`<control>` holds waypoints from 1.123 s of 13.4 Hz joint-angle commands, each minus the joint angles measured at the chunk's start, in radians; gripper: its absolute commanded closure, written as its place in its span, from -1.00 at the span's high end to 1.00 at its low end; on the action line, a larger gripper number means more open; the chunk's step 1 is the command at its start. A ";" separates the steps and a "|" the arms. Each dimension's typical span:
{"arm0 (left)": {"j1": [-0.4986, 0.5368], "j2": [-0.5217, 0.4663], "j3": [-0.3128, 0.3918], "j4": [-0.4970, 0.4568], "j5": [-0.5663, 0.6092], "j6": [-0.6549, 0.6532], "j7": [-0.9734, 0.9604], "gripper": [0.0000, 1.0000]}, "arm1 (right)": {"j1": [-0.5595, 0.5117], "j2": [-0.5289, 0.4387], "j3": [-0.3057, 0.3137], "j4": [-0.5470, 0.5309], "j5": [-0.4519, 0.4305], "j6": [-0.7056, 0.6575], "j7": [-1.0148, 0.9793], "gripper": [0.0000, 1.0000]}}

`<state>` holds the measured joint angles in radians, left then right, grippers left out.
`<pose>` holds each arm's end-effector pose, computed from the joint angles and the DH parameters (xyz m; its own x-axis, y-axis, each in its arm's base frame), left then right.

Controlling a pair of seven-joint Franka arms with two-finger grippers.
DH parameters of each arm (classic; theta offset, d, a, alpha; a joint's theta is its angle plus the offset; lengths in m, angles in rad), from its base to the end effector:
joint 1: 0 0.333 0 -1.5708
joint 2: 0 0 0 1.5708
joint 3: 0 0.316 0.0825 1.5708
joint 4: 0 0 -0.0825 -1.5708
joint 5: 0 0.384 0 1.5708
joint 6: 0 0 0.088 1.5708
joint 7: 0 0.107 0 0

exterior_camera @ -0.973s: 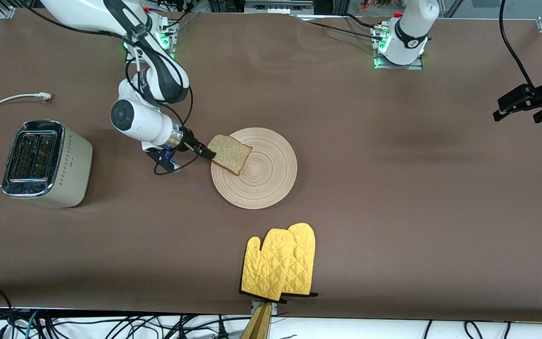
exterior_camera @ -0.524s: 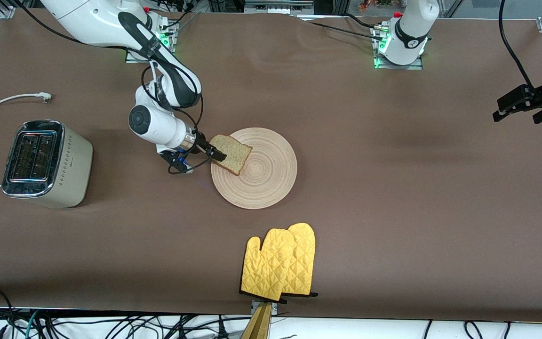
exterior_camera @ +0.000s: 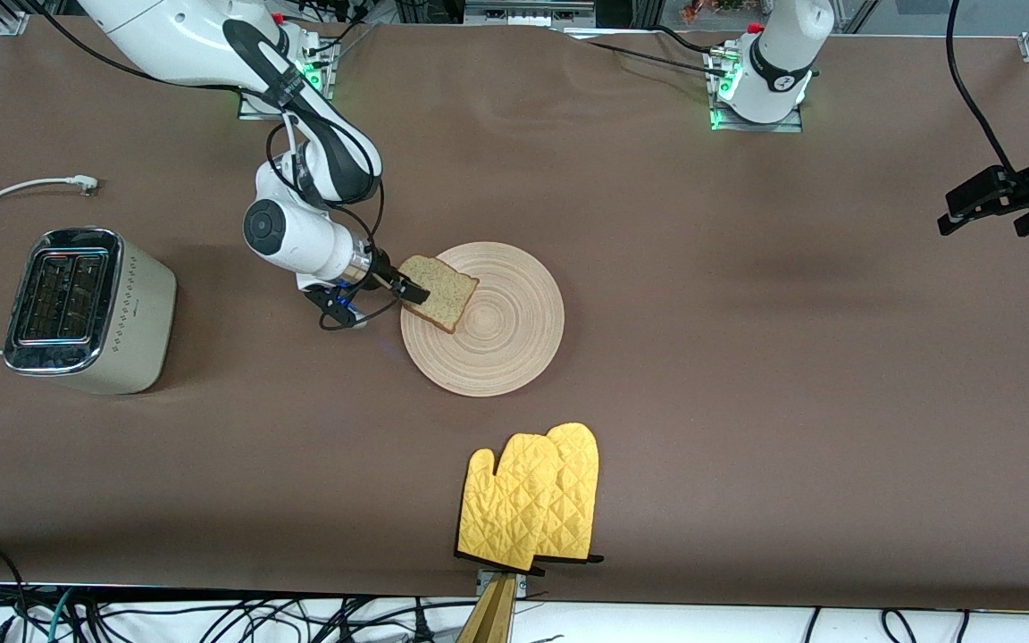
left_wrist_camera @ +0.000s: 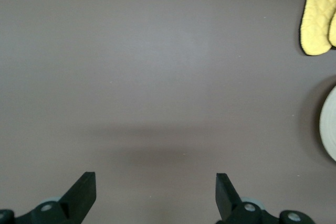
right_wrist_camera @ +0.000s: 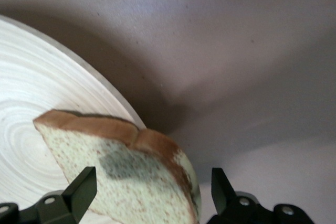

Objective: Move plate and put bread in toaster
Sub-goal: 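Grasp the bread slice's crust with the right gripper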

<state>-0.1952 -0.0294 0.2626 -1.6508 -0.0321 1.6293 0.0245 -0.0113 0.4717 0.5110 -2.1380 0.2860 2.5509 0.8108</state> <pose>0.5488 0.0358 0.6075 0.9990 0.0447 0.0078 0.0444 -0.9982 0.0395 0.5035 0.2717 0.2081 0.8012 -0.5077 -0.3169 -0.5791 -0.7912 -0.1965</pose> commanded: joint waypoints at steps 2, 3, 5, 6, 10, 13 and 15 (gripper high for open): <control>-0.004 0.019 0.001 0.039 0.038 -0.026 -0.017 1.00 | -0.006 -0.048 0.009 0.033 0.022 -0.133 -0.002 -0.74; -0.004 0.022 0.001 0.039 0.038 -0.025 -0.018 1.00 | -0.006 -0.048 0.009 0.046 0.021 -0.152 -0.002 -0.91; 0.002 0.023 0.004 0.039 0.034 -0.025 -0.018 1.00 | -0.006 -0.048 0.009 0.049 0.016 -0.156 -0.002 -1.00; 0.002 0.025 0.006 0.039 0.028 -0.025 -0.018 1.00 | -0.006 -0.048 0.009 0.050 0.016 -0.156 -0.004 -1.00; -0.007 0.025 0.000 0.039 0.035 -0.025 -0.018 1.00 | -0.006 -0.048 0.007 0.050 0.016 -0.156 -0.008 -0.88; -0.006 0.023 -0.002 0.040 0.035 -0.025 -0.020 1.00 | -0.006 -0.050 0.006 0.050 0.016 -0.158 -0.004 -0.27; -0.006 0.022 0.000 0.040 0.037 -0.025 -0.020 1.00 | -0.006 -0.054 0.000 0.050 0.016 -0.165 -0.005 0.11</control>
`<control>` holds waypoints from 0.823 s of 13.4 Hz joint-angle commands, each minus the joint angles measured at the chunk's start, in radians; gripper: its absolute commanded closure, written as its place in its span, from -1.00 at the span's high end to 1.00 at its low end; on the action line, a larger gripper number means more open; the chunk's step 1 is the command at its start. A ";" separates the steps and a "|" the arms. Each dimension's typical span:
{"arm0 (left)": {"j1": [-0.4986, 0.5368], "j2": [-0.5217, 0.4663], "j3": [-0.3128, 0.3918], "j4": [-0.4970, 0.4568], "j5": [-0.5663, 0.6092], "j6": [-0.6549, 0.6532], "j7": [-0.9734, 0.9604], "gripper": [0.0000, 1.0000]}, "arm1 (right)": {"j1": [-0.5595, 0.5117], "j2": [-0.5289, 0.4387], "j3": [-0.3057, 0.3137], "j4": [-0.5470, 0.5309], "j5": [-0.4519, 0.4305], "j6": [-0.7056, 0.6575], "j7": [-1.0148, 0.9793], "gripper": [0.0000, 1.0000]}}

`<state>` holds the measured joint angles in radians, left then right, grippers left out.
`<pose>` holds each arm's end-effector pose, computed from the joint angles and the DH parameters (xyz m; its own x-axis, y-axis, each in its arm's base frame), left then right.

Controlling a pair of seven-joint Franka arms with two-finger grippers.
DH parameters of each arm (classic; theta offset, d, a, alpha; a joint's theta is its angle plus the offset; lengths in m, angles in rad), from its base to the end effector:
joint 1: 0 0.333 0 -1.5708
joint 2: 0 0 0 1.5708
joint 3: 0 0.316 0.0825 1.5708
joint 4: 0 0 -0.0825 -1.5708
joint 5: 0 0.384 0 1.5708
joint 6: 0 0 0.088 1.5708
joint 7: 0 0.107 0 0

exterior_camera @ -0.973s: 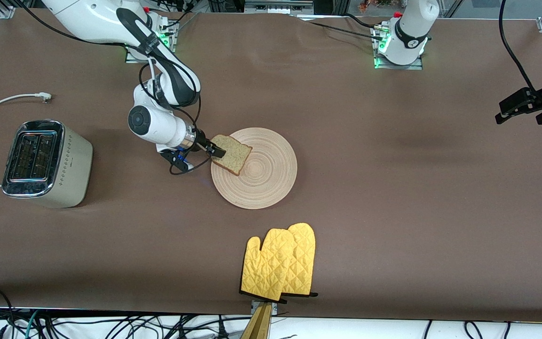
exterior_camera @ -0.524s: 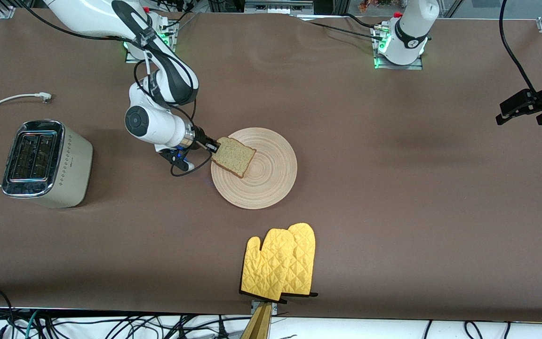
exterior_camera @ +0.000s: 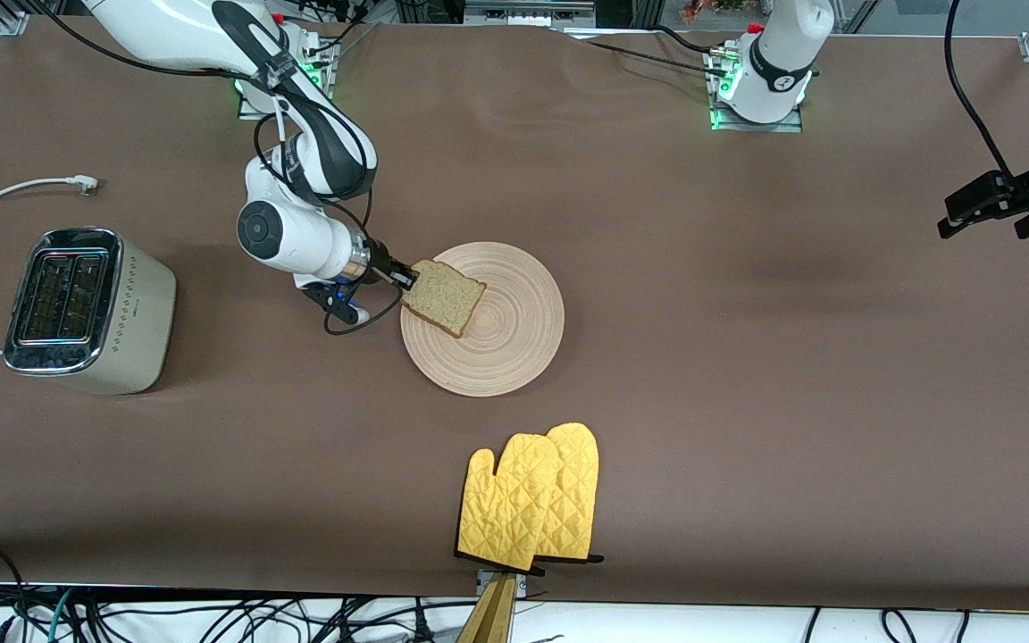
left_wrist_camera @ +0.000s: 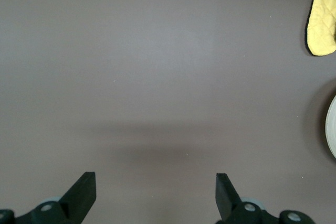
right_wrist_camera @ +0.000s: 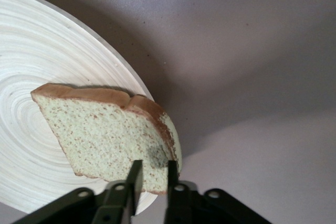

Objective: Move plate and put bread in toaster
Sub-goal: 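Grasp the bread slice's crust with the right gripper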

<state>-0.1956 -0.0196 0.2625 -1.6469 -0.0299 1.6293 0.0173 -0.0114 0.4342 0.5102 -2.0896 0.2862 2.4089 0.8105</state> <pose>0.5516 0.0353 0.6041 0.9987 0.0513 0.0019 0.0512 -0.9981 0.0349 0.5089 0.2761 0.2346 0.8048 -0.4771 -0.3530 -0.5550 -0.8157 -0.1629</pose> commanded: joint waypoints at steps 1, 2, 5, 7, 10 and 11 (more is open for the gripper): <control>0.001 0.012 0.001 0.036 0.035 -0.025 -0.011 1.00 | -0.005 -0.015 -0.001 0.002 0.016 -0.025 -0.005 0.17; 0.004 0.010 0.006 0.036 0.033 -0.025 -0.010 1.00 | -0.005 -0.015 -0.001 0.000 0.016 -0.025 -0.005 0.26; 0.004 0.007 0.003 0.038 0.031 -0.025 -0.013 1.00 | -0.005 -0.003 -0.002 -0.004 0.016 -0.025 -0.008 0.37; 0.002 0.009 0.003 0.039 0.031 -0.020 -0.011 1.00 | -0.005 0.006 -0.002 -0.004 0.014 -0.025 -0.010 0.37; 0.013 0.012 0.017 0.038 0.021 -0.020 -0.007 1.00 | -0.005 0.018 -0.002 -0.003 0.014 -0.024 -0.010 0.37; 0.016 0.010 0.017 0.038 0.018 -0.023 -0.008 1.00 | -0.005 0.021 -0.002 -0.003 0.011 -0.021 -0.010 0.37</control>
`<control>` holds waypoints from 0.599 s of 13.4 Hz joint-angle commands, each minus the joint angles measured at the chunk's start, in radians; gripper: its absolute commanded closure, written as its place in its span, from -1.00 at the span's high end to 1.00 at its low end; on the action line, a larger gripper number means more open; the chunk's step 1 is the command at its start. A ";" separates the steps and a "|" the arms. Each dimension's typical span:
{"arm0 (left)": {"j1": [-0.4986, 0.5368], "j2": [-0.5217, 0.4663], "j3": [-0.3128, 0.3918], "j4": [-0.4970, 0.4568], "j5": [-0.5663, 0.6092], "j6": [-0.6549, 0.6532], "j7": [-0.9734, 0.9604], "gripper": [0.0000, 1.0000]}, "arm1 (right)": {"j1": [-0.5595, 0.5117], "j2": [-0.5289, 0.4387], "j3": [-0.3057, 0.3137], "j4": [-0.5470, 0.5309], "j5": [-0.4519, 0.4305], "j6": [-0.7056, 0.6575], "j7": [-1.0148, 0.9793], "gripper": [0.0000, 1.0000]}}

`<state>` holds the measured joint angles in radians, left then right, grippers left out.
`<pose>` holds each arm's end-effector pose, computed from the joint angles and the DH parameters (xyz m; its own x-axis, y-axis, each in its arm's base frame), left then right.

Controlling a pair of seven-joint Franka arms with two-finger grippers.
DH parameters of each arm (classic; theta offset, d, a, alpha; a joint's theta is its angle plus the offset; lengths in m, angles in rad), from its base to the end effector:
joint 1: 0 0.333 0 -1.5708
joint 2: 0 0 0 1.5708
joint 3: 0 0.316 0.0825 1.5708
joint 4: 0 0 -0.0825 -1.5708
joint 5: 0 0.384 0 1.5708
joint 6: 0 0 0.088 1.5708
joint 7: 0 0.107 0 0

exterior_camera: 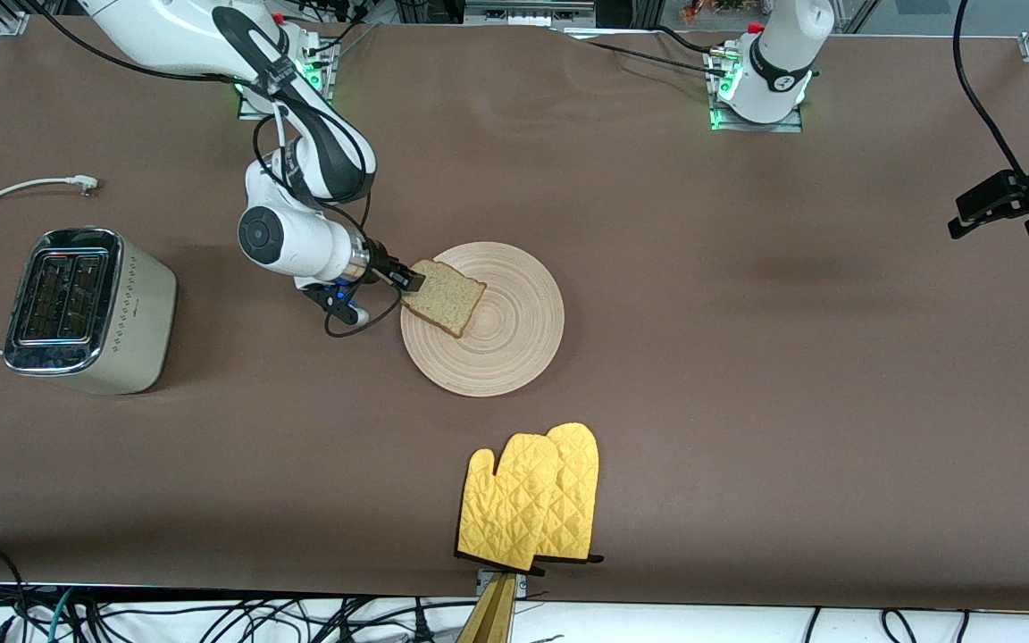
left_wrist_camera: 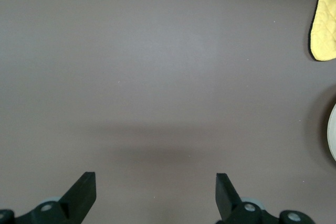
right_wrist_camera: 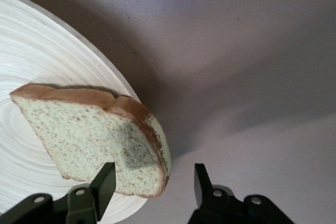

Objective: Move plate and put bread in toaster
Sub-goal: 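Grasp the bread slice's crust with the right gripper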

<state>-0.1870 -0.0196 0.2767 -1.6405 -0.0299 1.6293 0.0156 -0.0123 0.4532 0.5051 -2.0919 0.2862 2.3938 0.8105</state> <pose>0.5510 0.0480 0.6071 0.9971 0.0758 0.0082 0.0754 -0.9965 0.0351 0.5057 0.2729 0.2226 0.7924 -0.4788 -0.3780 -0.5598 -0.8169 -0.1388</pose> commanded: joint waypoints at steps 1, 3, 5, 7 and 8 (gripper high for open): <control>0.008 0.010 0.002 0.031 0.018 -0.026 -0.008 1.00 | -0.005 0.010 0.003 0.001 0.008 -0.004 -0.010 0.37; 0.008 0.010 0.002 0.031 0.018 -0.026 -0.008 1.00 | -0.006 0.012 0.003 0.001 0.008 -0.002 -0.010 0.15; 0.012 0.009 0.003 0.031 0.018 -0.031 -0.006 1.00 | -0.006 0.012 0.003 0.003 0.007 -0.001 -0.011 -0.58; 0.012 0.009 0.001 0.031 0.018 -0.032 -0.008 1.00 | -0.006 0.012 0.003 0.006 0.005 0.001 -0.013 -0.96; 0.012 0.009 0.002 0.031 0.018 -0.032 -0.008 1.00 | -0.006 0.012 0.003 0.012 0.007 0.001 -0.013 -1.00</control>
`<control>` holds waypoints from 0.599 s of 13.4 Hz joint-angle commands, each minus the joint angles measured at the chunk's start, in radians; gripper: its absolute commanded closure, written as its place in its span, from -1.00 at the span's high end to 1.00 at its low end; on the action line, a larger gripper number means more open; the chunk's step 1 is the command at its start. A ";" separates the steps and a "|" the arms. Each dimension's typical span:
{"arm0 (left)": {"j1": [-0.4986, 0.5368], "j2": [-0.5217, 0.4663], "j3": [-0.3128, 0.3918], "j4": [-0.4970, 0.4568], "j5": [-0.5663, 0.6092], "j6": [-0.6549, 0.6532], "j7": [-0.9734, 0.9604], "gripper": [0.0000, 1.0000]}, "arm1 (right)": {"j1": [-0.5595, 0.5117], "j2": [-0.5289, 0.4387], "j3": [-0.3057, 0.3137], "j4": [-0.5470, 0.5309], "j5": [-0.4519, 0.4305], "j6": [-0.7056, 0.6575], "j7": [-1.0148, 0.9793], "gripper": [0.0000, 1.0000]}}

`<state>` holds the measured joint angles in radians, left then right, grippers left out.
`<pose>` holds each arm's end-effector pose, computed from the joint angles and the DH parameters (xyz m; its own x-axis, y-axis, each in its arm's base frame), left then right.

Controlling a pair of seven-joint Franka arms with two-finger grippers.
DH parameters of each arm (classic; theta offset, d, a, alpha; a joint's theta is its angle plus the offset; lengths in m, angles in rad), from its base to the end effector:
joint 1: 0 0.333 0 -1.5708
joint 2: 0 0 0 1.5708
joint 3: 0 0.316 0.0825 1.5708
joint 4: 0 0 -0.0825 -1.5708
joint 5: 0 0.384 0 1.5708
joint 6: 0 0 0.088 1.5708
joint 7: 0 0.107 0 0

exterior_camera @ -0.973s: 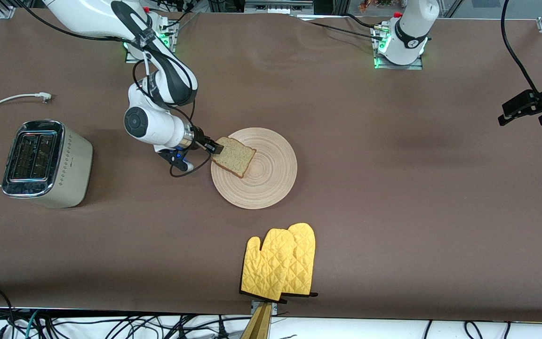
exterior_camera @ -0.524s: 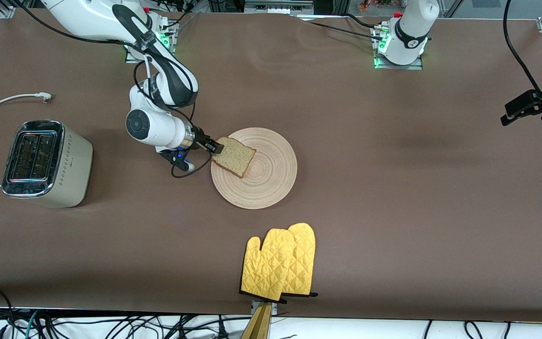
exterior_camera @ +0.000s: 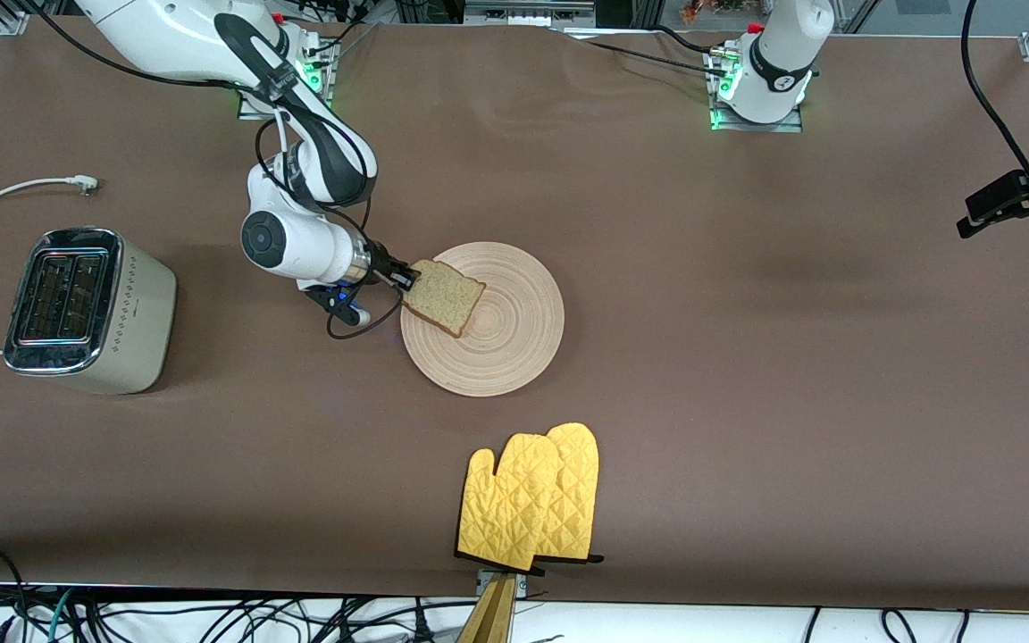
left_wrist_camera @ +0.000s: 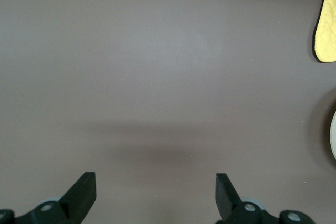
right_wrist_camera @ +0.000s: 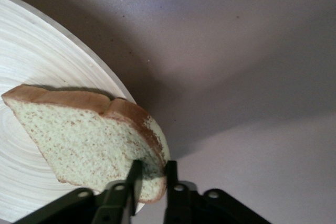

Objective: Move plate and put bread in toaster
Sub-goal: 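Grasp the bread slice's crust with the right gripper, then lift the bread with the right gripper and carry it over the toaster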

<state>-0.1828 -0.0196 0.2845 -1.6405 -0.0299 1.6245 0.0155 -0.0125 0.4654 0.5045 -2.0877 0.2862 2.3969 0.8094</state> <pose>0.5498 0.0545 0.6067 0.9961 0.0877 0.0033 0.0875 -0.9955 0.0353 0.5065 0.2729 0.2181 0.7895 -0.4793 -0.3834 -0.5620 -0.8156 -0.1378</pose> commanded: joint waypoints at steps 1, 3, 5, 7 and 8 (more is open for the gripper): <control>0.008 0.009 -0.004 0.031 0.018 -0.028 -0.006 1.00 | -0.006 -0.001 0.003 0.017 0.005 -0.007 -0.012 -1.00; 0.012 0.009 -0.004 0.031 0.018 -0.028 -0.006 1.00 | -0.009 -0.007 0.003 0.044 0.005 -0.012 -0.016 -1.00; 0.012 0.009 -0.007 0.033 0.018 -0.028 -0.008 1.00 | -0.014 -0.019 -0.006 0.066 0.005 -0.033 -0.018 -1.00; 0.011 0.010 -0.010 0.031 0.018 -0.028 -0.006 1.00 | -0.014 -0.025 -0.015 0.106 0.004 -0.094 -0.018 -1.00; 0.011 0.010 -0.010 0.031 0.018 -0.028 -0.006 1.00 | -0.014 -0.025 -0.020 0.124 0.004 -0.123 -0.018 -1.00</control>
<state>-0.1797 -0.0196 0.2850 -1.6405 -0.0299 1.6236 0.0149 -0.0219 0.4553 0.4916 -1.9980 0.2861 2.3383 0.8053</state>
